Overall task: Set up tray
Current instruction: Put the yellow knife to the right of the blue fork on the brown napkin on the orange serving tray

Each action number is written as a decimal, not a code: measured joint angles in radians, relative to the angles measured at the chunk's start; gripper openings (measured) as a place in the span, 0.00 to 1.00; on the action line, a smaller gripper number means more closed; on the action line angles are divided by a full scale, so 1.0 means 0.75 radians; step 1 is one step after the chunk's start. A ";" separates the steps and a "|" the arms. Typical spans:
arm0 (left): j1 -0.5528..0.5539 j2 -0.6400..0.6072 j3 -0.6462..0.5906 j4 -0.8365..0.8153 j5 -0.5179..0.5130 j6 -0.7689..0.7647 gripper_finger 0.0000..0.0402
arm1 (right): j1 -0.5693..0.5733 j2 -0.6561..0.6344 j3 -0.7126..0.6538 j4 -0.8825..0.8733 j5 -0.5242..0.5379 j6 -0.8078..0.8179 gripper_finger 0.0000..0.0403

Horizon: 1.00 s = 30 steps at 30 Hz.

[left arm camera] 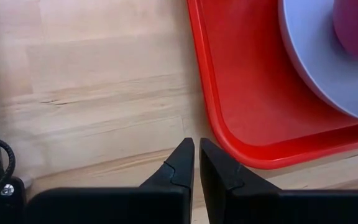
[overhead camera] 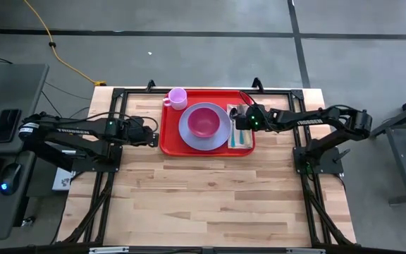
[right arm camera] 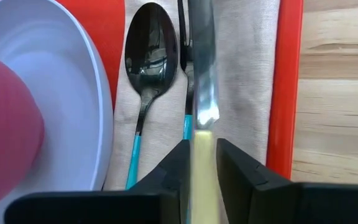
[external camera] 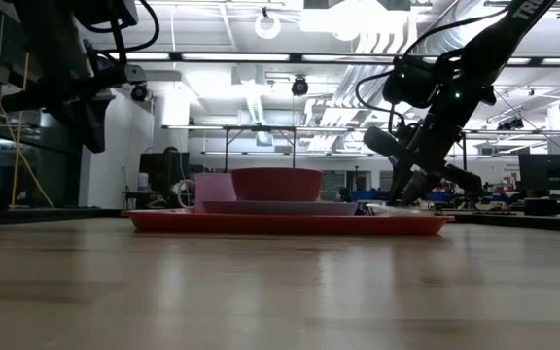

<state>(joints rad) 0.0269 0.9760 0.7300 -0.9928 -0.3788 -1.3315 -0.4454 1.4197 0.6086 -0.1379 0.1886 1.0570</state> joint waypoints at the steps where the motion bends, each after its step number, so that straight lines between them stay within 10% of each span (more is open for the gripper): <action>1: 0.000 0.000 0.000 0.000 0.000 0.000 0.14 | 0.000 0.000 0.000 0.000 -0.001 0.001 0.14; 30: 0.000 0.000 0.000 -0.007 0.006 0.035 0.14 | -0.036 -0.001 -0.001 0.294 -0.013 -0.180 0.12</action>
<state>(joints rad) 0.0269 0.9760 0.7300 -0.9977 -0.3744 -1.3052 -0.4722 1.4189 0.6083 0.0826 0.1788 0.9221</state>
